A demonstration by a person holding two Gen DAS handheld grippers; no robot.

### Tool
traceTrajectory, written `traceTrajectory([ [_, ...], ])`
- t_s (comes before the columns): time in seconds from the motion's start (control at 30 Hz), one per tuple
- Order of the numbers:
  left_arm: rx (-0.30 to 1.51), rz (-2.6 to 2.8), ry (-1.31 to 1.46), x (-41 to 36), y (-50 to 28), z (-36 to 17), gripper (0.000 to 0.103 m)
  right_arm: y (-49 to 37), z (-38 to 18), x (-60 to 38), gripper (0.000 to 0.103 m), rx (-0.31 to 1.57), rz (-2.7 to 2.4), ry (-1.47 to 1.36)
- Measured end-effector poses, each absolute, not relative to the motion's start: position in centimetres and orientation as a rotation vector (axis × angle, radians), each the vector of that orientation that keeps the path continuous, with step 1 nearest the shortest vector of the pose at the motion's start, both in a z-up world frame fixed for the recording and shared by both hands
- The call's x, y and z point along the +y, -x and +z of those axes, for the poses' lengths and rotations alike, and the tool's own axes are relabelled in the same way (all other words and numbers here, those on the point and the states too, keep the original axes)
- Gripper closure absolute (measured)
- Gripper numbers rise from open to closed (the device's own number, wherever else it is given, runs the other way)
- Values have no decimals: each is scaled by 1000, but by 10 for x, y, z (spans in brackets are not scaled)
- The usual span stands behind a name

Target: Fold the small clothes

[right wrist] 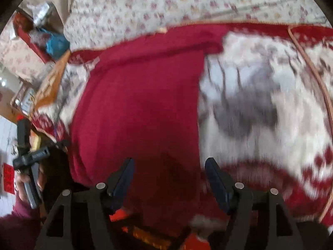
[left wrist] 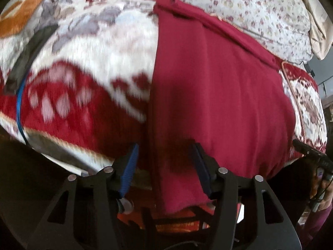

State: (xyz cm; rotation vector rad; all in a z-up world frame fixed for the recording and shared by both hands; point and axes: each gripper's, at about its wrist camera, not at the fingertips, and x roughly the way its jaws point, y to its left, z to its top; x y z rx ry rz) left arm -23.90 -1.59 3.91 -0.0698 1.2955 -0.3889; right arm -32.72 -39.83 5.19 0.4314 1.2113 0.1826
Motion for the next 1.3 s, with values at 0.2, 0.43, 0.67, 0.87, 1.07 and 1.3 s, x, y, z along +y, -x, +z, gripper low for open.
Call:
traceTrajectory([
  [0.2,1334,-370,59,-22,253,21,49,351,25,-406,35,1293,167,-496],
  [0.43,1420,-381,133,-19,253,4,45,357,12,-389,35,1322,229,-497],
  [0.67,1401,-391,151,-12,257,5,46,355,12,-380,37,1309,306,-506],
  [0.87,1411,-407,147,-15,259,-2,64,351,9,-371,37,1300,288,-449],
  [1.07,1339,-431,19,-19,276,19,97,355,16,-377,94,1268,253,-430],
  [1.3,1179,-534,118,-1,266,95,97,354,55,-386,94,1135,361,-501],
])
